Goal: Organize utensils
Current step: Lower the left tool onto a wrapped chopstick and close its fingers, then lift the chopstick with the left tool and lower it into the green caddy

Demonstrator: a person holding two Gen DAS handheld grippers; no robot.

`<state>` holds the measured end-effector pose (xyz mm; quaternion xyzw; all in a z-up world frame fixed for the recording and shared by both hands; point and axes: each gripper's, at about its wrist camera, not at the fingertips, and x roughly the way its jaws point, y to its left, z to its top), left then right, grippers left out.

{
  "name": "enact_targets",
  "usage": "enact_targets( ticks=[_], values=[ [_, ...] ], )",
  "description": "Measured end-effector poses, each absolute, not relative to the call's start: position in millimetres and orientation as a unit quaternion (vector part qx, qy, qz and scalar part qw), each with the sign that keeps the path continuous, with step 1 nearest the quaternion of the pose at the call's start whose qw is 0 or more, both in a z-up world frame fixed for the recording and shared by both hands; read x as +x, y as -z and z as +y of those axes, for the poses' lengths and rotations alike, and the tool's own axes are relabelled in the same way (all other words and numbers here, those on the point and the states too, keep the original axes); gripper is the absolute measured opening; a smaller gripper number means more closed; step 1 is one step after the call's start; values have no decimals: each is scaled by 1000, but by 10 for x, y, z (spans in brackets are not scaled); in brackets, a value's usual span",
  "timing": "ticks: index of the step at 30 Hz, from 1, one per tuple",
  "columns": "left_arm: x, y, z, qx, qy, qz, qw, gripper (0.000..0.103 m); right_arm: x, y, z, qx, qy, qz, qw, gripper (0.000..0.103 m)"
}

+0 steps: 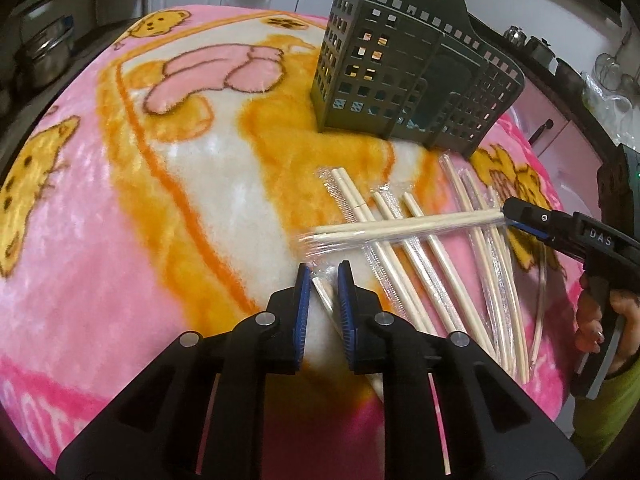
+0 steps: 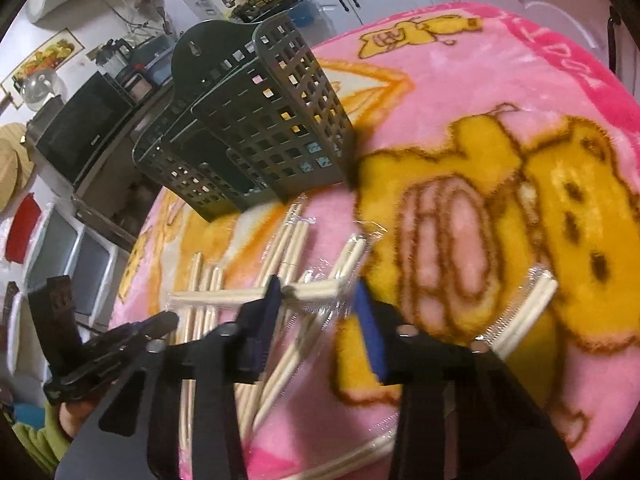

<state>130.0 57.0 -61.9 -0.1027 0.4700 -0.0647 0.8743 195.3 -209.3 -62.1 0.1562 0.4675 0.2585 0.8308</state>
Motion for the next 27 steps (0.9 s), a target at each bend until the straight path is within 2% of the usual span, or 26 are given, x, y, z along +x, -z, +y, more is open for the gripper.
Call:
enact_targets(
  ticks=[1,3,7,15,27],
  values=[
    [1310,618,558,-100,64,470,874,10,1954,608,-2107,160,-261,464,831,12],
    [1331,616,541,-97,63,470,875,10,1952,566,-2122,163,-263,456,834,7],
    [1356,603,532,-91,62,469,876,7,1952,457,-2141,158,-275,437,842,2],
    [1346,427,531,-94,78,445,887,5,1884,27,-2101,138,-303,370,868,1],
    [1302,-284,424,-84,108,355,925,3,1816,-736,-1885,73,-347,268,896,1]
  ],
)
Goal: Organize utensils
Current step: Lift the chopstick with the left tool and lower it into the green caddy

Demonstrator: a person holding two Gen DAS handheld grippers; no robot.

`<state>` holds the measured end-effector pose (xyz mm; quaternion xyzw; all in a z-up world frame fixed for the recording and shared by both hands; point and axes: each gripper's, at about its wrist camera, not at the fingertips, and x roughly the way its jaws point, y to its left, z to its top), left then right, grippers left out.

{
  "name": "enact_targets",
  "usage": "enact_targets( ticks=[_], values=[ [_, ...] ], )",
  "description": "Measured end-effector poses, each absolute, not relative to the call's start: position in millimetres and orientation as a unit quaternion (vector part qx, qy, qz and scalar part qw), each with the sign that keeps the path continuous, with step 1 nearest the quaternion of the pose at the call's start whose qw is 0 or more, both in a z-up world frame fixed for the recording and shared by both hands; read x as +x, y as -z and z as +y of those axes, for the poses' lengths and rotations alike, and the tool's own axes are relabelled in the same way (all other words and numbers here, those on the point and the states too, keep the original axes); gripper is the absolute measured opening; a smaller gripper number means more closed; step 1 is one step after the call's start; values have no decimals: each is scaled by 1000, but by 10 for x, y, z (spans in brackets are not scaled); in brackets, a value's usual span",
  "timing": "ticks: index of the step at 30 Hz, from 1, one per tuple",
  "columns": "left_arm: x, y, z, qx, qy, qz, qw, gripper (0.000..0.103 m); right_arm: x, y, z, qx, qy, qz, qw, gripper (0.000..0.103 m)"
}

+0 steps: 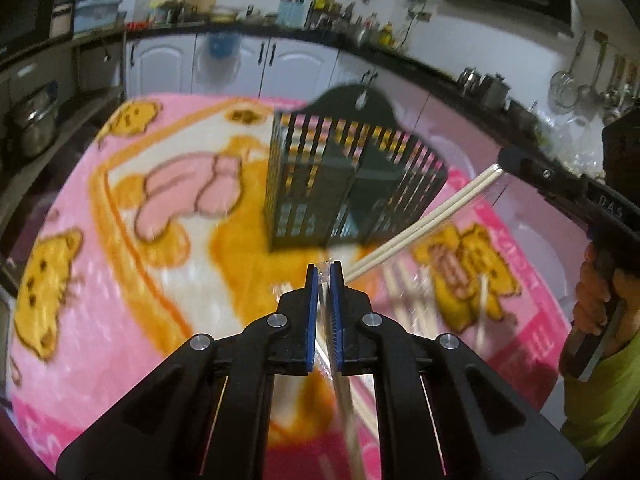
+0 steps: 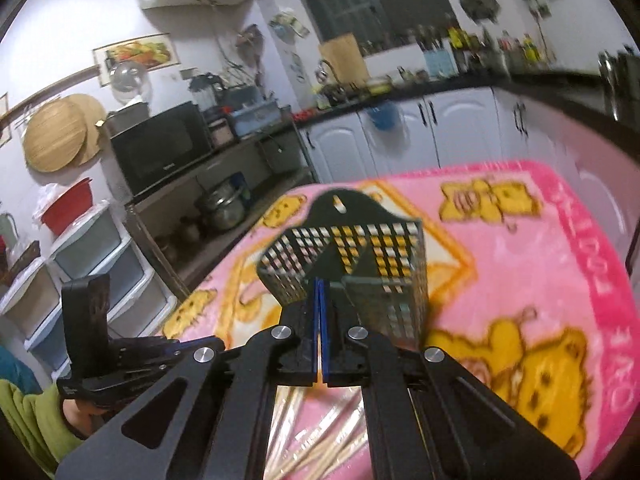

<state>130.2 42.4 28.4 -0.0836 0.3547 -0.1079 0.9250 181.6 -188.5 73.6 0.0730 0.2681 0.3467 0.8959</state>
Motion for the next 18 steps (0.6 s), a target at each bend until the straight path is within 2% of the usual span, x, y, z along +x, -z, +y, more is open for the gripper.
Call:
enact_targets(
  ticks=[18],
  values=[
    [1457,-1232,395,-82,135,235,959,3,1719,-1408,-1736,41,-370,188,909,1]
  ],
)
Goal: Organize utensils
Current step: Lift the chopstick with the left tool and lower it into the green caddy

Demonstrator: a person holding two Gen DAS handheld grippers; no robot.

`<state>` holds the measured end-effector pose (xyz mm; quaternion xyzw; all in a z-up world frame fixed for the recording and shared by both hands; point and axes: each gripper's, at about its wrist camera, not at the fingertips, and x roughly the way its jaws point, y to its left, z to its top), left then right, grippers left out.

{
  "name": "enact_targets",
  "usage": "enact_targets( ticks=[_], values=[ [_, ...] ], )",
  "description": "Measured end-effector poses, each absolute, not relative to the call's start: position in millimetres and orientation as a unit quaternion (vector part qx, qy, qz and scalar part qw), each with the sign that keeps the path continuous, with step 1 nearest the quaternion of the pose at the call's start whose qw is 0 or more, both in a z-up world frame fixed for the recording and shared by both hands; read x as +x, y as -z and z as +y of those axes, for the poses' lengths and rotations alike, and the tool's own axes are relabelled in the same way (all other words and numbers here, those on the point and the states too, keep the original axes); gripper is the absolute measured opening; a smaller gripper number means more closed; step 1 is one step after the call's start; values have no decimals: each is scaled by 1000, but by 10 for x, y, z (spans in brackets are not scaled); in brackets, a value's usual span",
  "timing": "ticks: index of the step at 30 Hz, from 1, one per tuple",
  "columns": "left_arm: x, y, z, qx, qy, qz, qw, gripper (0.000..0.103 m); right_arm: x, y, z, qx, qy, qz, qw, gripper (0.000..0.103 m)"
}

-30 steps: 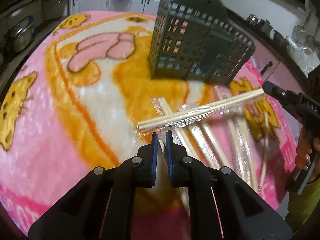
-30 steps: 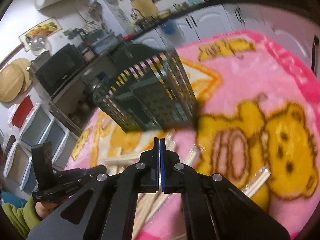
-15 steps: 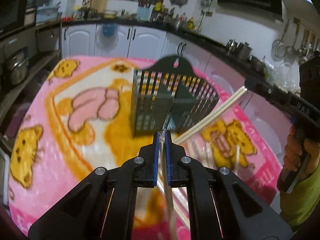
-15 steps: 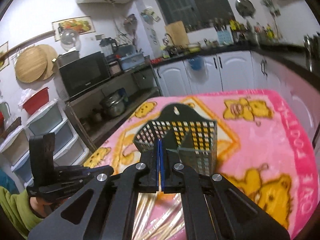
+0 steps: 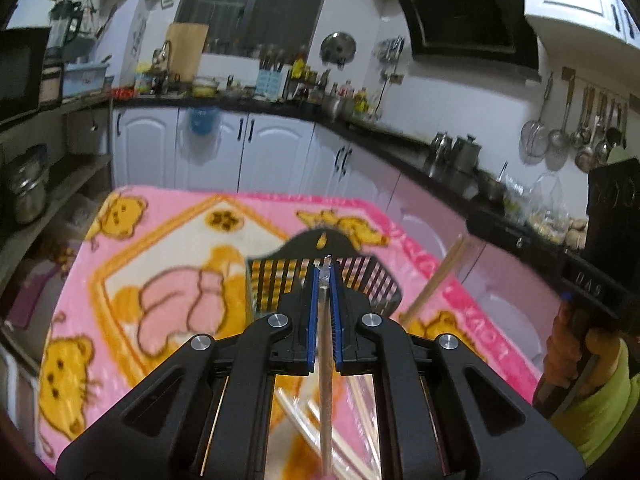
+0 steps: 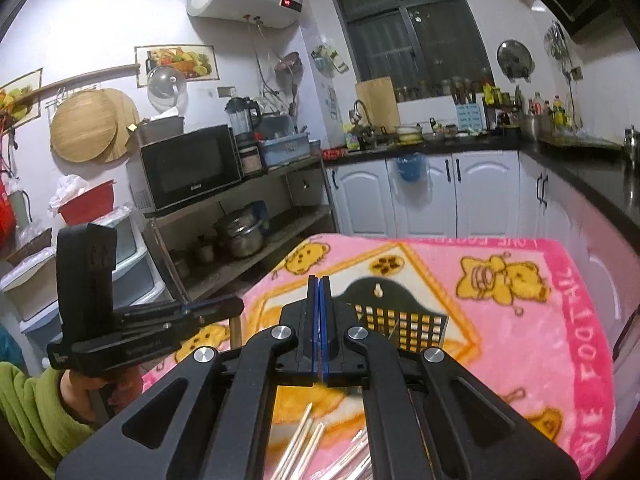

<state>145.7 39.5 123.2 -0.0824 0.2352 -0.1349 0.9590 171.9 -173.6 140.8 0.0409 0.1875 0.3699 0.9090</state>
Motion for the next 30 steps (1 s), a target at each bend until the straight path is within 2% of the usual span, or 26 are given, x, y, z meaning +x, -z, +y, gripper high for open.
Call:
enact_targets(
  ticks=[17,30],
  values=[
    [1690,-2047,311,-71,132,133,980,3,1698,-1940,-1745,53,-388,125,912,1],
    [2169,-2118,214,-40,82,110,990,3,1947,-2167,-1908,75,-373,98,920,1]
  ],
)
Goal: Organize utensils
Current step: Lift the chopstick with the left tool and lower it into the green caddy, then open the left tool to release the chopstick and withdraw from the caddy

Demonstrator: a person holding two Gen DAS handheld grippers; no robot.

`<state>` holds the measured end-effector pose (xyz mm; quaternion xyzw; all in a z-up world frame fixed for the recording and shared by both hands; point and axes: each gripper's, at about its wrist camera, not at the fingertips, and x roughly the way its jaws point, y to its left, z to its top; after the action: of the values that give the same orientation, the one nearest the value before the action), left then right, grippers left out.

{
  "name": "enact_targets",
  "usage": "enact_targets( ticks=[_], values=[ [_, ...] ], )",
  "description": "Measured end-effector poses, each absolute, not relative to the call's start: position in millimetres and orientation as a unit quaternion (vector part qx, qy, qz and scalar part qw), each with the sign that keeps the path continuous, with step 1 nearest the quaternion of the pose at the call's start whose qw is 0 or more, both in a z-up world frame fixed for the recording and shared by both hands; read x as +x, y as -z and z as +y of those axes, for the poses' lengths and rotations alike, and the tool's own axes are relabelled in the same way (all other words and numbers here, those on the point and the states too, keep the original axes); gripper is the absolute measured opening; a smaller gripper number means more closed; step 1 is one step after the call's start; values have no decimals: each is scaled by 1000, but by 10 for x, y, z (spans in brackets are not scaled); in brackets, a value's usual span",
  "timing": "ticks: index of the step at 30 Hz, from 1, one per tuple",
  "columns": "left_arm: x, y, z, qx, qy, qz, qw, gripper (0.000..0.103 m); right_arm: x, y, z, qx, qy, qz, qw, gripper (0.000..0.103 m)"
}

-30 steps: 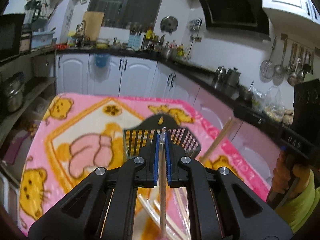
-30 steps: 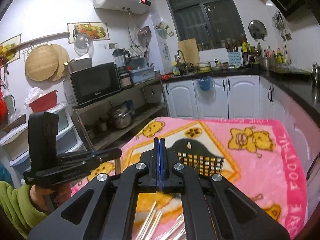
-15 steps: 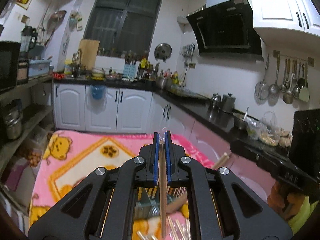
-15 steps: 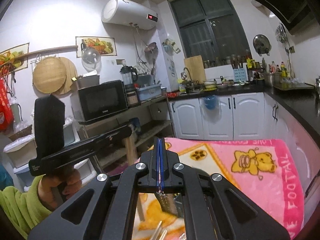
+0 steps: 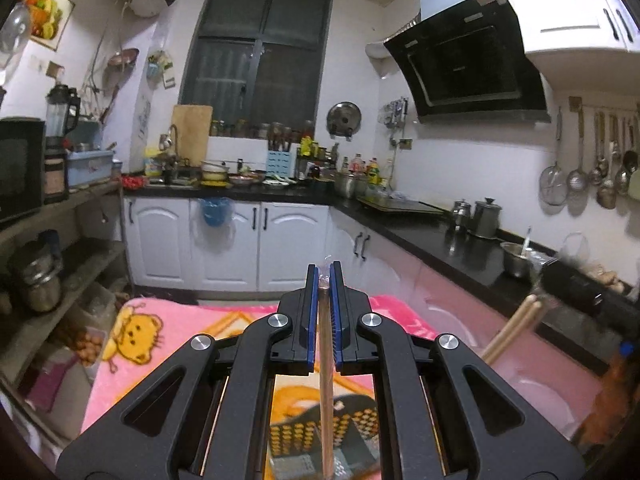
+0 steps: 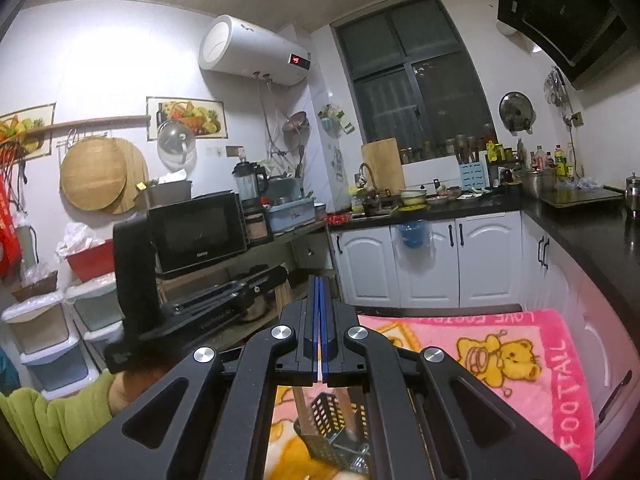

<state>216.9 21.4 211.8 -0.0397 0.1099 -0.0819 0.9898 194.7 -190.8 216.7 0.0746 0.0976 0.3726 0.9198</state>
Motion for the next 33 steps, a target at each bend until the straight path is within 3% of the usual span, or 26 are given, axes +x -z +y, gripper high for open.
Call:
enact_targets(
  ticks=[22,31,33],
  values=[
    [2510,-1565,442,-65,70,150,984,4,2433,-1697,-1997,102,-321,180,924,1],
    [2442,-1401,525,-81,65,178,979,24,2512,-1461,-2109,110,-294,208,926,2],
    [2401,-1377,562,-86,60,180,978,29,2519,-1426,-2154,113,-286,211,928,10]
  ],
)
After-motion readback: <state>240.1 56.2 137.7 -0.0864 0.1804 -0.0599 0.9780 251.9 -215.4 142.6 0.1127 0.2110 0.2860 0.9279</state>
